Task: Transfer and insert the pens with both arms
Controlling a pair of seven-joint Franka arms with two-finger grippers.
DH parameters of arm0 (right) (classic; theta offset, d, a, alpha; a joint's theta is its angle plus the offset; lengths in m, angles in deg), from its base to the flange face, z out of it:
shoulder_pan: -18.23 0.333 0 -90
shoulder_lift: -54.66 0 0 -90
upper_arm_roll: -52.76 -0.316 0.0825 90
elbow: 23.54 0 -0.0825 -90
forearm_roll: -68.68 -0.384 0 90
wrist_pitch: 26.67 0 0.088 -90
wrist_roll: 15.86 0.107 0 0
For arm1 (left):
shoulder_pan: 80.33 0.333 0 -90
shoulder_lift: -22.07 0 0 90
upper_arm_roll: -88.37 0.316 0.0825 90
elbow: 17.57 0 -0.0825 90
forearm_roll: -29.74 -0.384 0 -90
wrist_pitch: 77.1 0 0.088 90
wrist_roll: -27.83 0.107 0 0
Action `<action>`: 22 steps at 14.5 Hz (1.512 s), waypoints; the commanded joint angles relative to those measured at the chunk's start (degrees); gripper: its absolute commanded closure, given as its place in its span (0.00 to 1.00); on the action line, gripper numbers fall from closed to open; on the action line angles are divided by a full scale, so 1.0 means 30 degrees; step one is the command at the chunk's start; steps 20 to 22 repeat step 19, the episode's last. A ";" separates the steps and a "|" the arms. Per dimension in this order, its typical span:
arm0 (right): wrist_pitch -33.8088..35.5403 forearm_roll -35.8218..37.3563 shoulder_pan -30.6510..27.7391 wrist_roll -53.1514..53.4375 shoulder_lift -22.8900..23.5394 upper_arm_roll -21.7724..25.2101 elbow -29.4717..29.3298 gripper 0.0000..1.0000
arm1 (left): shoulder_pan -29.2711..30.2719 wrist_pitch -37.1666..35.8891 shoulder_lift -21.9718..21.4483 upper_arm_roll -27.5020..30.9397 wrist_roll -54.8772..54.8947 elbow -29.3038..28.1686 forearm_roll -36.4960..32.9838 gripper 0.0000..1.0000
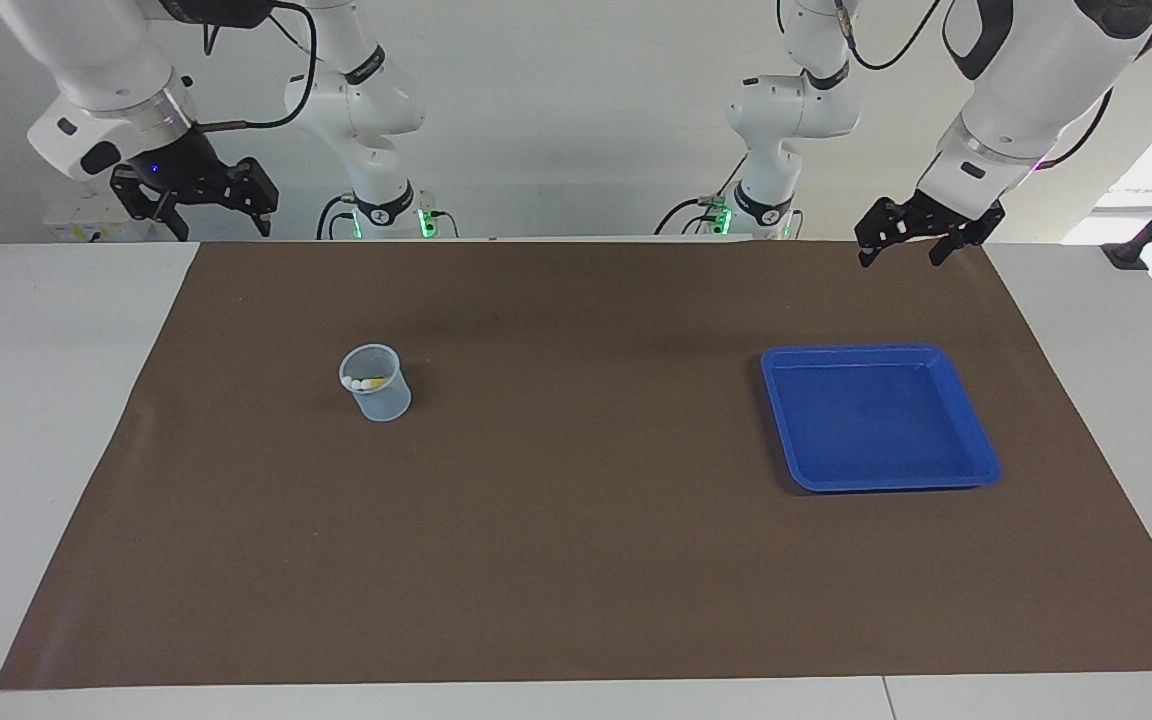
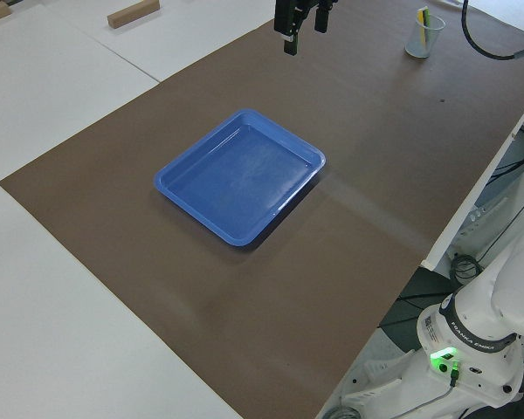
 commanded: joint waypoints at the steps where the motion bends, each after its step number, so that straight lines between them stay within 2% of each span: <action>1: -0.0066 -0.0384 0.0093 0.0332 0.0016 0.0185 -0.0140 0.00 | 0.0569 -0.0501 0.0124 -0.0361 -0.0167 0.0457 -0.0057 0.00; 22: -0.0563 -0.0911 -0.0141 0.0362 0.0045 0.0156 -0.0141 0.00 | 0.0481 -0.0238 -0.0404 -0.0244 -0.0021 0.0252 -0.0086 0.00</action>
